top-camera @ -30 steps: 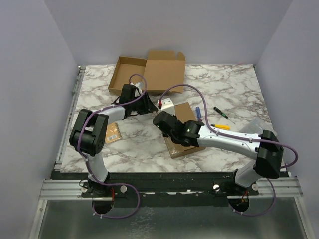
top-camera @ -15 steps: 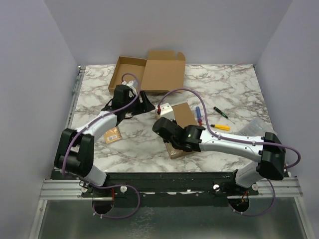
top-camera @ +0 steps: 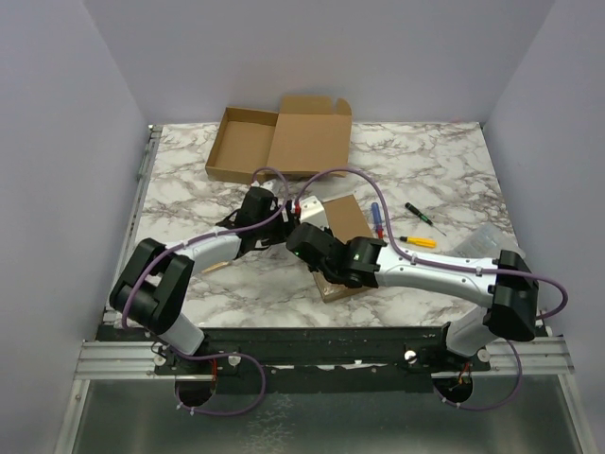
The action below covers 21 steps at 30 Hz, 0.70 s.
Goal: Unpack the express box
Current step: Cut the express box at the center of the board.
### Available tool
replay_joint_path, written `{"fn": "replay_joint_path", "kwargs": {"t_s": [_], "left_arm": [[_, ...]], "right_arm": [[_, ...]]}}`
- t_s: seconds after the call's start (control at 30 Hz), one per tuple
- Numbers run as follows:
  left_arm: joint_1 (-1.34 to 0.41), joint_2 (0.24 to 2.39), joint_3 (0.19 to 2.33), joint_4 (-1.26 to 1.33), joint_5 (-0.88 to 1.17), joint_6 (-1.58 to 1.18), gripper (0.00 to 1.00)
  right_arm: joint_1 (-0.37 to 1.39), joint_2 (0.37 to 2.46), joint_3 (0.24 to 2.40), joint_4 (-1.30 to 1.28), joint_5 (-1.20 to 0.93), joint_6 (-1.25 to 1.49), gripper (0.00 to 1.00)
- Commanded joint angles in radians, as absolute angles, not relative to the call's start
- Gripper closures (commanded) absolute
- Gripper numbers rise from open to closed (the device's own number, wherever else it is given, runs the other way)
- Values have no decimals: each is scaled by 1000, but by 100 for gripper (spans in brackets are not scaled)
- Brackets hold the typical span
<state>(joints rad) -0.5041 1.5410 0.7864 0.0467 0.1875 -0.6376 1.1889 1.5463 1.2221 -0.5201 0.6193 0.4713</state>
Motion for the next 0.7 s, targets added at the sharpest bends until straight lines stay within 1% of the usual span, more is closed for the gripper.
{"fn": "replay_joint_path", "kwargs": {"t_s": [0.0,0.23,0.37,0.67], "left_arm": [[-503,1591,771,98,50,-657,24],[-502,1612,732,92,-95,-656,23],[-498,1624,730,92,-122,-644,23],[-492,1639,739,92,-133,-630,23]], "right_arm": [[1221,1534,1250,-575,612,516,100],[1304,1501,1240,-725,638,637,100],[1353,1484,1242,-804,650,707,100],[1439,1439,1205,-877,686,819,100]]}}
